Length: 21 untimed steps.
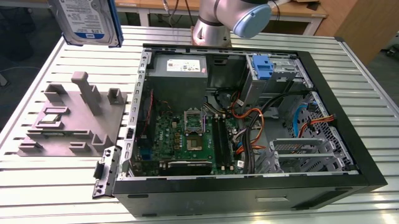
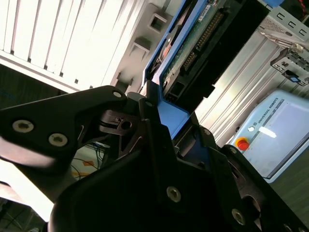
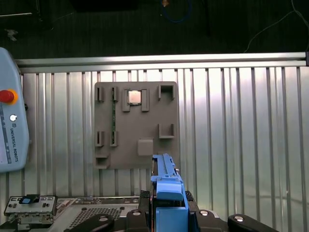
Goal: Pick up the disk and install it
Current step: 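Pick up the disk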
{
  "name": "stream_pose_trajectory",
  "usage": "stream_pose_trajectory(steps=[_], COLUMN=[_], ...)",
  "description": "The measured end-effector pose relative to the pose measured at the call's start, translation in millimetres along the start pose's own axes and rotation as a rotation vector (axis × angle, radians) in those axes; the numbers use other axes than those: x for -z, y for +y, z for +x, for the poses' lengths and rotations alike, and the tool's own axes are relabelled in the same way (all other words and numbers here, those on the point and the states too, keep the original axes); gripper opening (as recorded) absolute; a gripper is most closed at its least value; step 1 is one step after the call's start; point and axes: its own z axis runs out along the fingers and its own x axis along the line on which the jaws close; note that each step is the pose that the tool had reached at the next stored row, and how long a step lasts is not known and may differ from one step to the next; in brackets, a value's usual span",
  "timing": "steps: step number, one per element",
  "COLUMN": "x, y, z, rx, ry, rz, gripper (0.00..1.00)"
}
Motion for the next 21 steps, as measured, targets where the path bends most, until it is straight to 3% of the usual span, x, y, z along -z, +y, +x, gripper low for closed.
stream_pose_trajectory(steps=[13,21], x=[0.3,0.5], y=[-17.3,-33.9], z=[-0.7,-1.5], rx=[0.000,0.000], ry=[0.0001,0.0001], rz=[-0.0001,-0.0001], gripper=[0.36,0.36])
